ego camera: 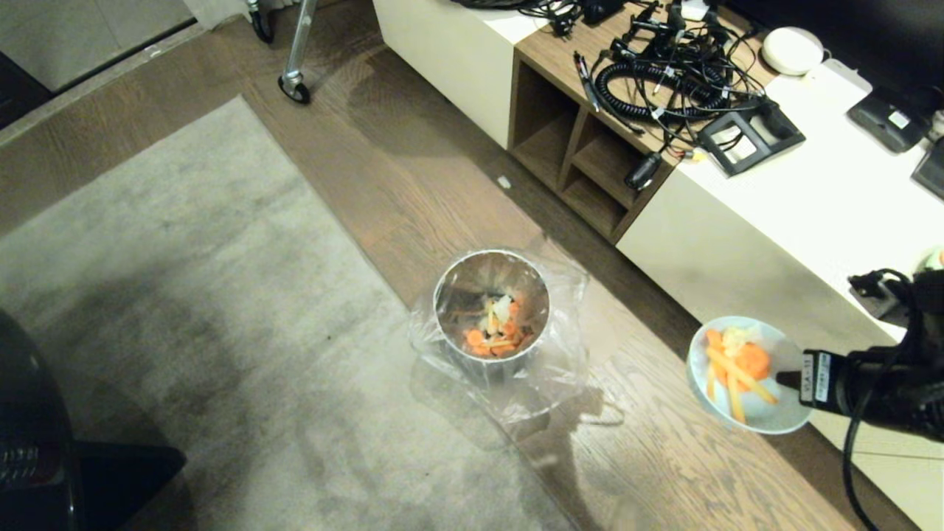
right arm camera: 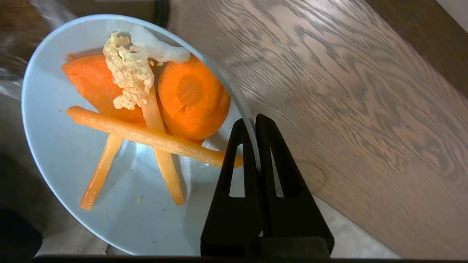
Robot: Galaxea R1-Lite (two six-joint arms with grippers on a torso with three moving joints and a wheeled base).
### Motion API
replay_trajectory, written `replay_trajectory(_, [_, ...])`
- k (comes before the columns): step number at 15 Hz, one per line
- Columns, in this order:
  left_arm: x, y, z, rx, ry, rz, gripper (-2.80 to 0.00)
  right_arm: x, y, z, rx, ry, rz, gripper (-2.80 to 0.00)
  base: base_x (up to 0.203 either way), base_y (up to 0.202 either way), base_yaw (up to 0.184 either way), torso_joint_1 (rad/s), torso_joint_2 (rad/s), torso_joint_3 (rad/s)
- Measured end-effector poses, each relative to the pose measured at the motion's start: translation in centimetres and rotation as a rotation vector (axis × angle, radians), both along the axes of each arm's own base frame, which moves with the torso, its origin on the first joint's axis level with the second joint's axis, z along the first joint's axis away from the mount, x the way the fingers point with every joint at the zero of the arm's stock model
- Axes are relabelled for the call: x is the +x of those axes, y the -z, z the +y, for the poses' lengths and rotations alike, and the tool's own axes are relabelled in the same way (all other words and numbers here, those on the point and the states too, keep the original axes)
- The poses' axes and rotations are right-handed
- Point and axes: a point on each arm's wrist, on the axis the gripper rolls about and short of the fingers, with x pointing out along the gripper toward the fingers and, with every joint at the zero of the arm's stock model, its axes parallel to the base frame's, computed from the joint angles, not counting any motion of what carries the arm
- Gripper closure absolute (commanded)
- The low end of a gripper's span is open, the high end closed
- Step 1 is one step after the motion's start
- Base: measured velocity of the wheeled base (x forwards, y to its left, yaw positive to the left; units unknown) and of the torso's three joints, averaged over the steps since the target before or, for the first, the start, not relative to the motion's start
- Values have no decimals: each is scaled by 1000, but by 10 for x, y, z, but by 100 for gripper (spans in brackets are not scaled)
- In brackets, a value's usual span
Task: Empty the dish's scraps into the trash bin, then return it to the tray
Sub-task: Move the bowl over the trash can
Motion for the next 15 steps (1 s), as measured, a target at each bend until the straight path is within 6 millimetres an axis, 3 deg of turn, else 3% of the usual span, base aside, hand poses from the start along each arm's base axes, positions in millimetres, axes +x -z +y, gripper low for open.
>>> replay_trajectory(5, [0,0,0,-1,0,0,0,56,-20,32,4,-84,-60,0,0,0,0,0,0,0])
replay_trajectory(10, [0,0,0,-1,0,0,0,116,-31,82,16,-144,-192,0,0,0,0,0,0,0])
replay_trajectory(15, [0,0,0,-1,0,0,0,146,-35,130,-15,-210,-358,0,0,0,0,0,0,0])
